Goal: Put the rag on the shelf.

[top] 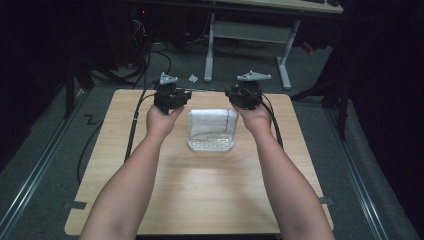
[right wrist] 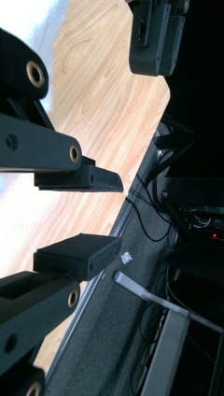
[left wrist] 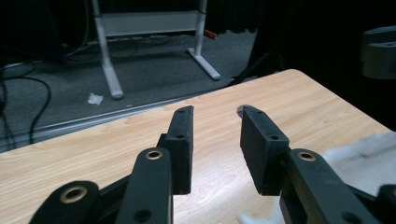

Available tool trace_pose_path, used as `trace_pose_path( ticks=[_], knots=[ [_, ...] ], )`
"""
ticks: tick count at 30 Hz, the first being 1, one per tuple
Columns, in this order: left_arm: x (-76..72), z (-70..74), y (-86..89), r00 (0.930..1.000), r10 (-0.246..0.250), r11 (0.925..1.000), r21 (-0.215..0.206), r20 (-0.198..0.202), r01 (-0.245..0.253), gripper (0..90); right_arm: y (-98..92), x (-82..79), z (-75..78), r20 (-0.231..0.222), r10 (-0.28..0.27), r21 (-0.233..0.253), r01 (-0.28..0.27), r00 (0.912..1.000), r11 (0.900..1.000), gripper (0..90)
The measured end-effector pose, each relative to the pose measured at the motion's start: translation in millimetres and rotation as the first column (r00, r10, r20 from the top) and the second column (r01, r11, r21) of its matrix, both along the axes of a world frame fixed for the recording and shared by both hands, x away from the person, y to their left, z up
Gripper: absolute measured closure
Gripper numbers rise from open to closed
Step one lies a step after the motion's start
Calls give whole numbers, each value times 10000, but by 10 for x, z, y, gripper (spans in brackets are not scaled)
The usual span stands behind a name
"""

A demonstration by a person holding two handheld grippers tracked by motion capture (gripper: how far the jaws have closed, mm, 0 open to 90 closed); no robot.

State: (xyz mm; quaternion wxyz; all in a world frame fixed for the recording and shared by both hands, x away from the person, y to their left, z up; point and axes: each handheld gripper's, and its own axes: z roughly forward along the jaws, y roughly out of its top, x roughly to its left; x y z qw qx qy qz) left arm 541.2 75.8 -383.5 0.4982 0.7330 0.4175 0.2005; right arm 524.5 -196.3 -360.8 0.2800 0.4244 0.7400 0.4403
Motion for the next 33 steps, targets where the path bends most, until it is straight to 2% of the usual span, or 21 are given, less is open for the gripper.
trace_pose_path(
  ticks=[1, 4, 5, 8, 9, 10, 12, 14, 16, 19, 21, 22, 24, 25, 26, 27, 29, 30, 31, 32, 33],
  knots=[
    [-33, 20, 18, 9999, -35, 9999, 152, 127, 33, 637, -5, -48, 11, 135, 96, 59, -97, 9999, 9999, 636],
    [-74, 41, 41, 9996, -66, 9997, 229, 264, 60, 633, -12, -86, 5, 204, 52, 54, -53, 9998, 10000, 610],
    [-96, 47, 51, 9995, -63, 9999, 156, 309, 58, 622, -27, -124, -10, 215, -4, -31, 4, 9998, 10000, 576],
    [-179, 73, 92, 9986, -144, 9998, 175, 501, 135, 613, -47, -173, -20, 261, -45, -86, 47, 9996, 10000, 550],
    [-197, 80, 101, 9983, -157, 9997, 193, 559, 147, 605, -67, -204, -20, 397, -17, -143, 22, 9992, 9999, 535],
    [-238, 109, 134, 9976, -274, 9990, 362, 631, 251, 591, -92, -257, -11, 459, -49, -6, 50, 9989, 10000, 520],
    [-268, 128, 163, 9969, -331, 9985, 453, 716, 299, 584, -113, -289, -3, 518, -26, 67, 23, 9987, 10000, 515],
    [-312, 156, 207, 9967, -417, 9979, 525, 701, 381, 546, -167, -389, 14, 633, -5, 161, -5, 9980, 9999, 500],
    [-393, 174, 240, 9948, -544, 9970, 598, 856, 494, 535, -186, -426, 16, 670, -3, 184, -10, 9978, 9998, 493],
    [-577, 150, 292, 9907, -686, 9960, 659, 1172, 611, 517, -243, -577, 0, 764, 42, 247, -61, 9971, 9997, 479],
    [-709, 98, 343, 9903, -787, 9960, 513, 1148, 732, 509, -287, -674, -27, 774, 175, 396, -206, 9968, 9990, 473],
    [-803, 51, 375, 9892, -843, 9961, 380, 1197, 802, 504, -334, -812, -78, 781, 201, 306, -225, 9967, 9993, 469],
    [-1004, -93, 430, 9889, -959, 9953, 4, 1136, 965, 504, -376, -926, -134, 777, 231, 393, -262, 9967, 9989, 466],
    [-1004, -93, 430, 9889, -959, 9953, 4, 1136, 965, 504, -400, -986, -173, 717, 264, 461, -298, 9971, 9985, 460],
    [-1144, -224, 441, 9891, -1097, 9935, -178, 985, 1120, 502, -419, -1045, -220, 693, 252, 497, -287, 9973, 9984, 458],
    [-1213, -294, 443, 9895, -1133, 9930, -224, 896, 1157, 501, -437, -1106, -267, 621, 259, 488, -290, 9977, 9984, 453],
    [-1340, -444, 453, 9895, -1217, 9922, -182, 785, 1234, 498, -465, -1235, -385, 645, 228, 357, -251, 9977, 9990, 453],
    [-1340, -444, 453, 9895, -1217, 9922, -182, 785, 1234, 494, -478, -1294, -449, 529, 269, 269, -283, 9982, 9992, 453],
    [-1400, -525, 457, 9901, -1240, 9922, -45, 662, 1246, 490, -489, -1358, -516, 429, 295, 245, -305, 9986, 9992, 453],
    [-1463, -614, 466, 9907, -1216, 9926, 70, 618, 1214, 490, -489, -1358, -516, 429, 295, 245, -305, 9986, 9992, 453],
    [-1522, -713, 477, 9911, -1204, 9927, 141, 572, 1198, 485, -513, -1495, -661, 295, 291, 94, -294, 9991, 9995, 450]
  ],
)
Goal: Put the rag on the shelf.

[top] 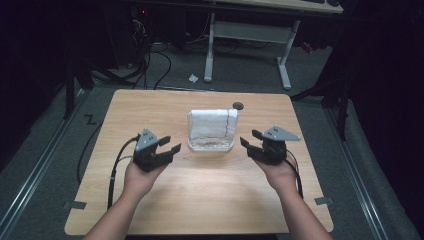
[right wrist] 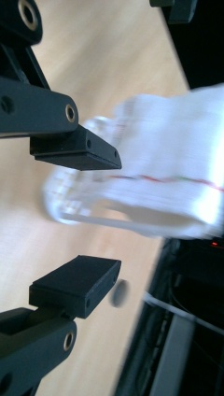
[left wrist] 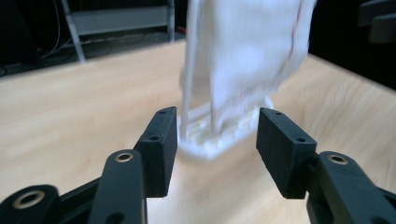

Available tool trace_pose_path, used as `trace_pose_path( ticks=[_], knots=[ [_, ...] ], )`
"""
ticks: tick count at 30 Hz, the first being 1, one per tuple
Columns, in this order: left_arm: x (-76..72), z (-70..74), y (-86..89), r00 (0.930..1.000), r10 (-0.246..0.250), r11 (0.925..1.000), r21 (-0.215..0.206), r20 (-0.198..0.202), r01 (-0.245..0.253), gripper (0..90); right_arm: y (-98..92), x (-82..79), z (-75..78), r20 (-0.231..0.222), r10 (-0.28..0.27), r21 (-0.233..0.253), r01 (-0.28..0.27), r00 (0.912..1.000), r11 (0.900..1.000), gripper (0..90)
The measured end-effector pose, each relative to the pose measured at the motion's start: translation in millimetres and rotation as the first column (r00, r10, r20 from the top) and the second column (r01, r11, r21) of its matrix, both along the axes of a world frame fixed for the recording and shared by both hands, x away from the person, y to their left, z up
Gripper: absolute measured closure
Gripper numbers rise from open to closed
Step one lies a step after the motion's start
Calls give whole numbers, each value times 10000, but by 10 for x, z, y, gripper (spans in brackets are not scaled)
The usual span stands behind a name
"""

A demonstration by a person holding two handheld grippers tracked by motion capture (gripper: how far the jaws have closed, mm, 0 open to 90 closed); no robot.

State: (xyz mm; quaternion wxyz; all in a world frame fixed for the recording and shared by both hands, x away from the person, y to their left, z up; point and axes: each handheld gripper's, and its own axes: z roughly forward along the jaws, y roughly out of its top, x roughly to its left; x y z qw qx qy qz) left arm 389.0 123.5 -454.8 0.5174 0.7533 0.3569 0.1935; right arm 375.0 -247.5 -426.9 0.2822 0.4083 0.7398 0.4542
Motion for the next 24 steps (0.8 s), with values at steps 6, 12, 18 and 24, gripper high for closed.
trace_pose_path(
  ticks=[6, 12, 18, 24],
  knots=[
    [-271, -457, 36, 9936, -78, 9960, 881, -1127, 179, 480, -15, -318, -452, -590, 14, -381, -36, 9983, 9993, 439],
    [-677, -710, -44, 9882, -270, 9879, 1471, -1508, 495, 504, -71, -599, -901, -1235, 28, -491, -89, 9923, 9988, 445],
    [-556, -714, 4, 9789, -240, 9959, 803, -2029, 411, 461, -76, -529, -973, -1637, 118, -383, -183, 9864, 9991, 430],
    [-550, -714, 28, 9809, -88, 9950, 954, -1944, 278, 448, -105, -526, -1006, -1679, 136, -594, -239, 9857, 9980, 432]
  ],
)
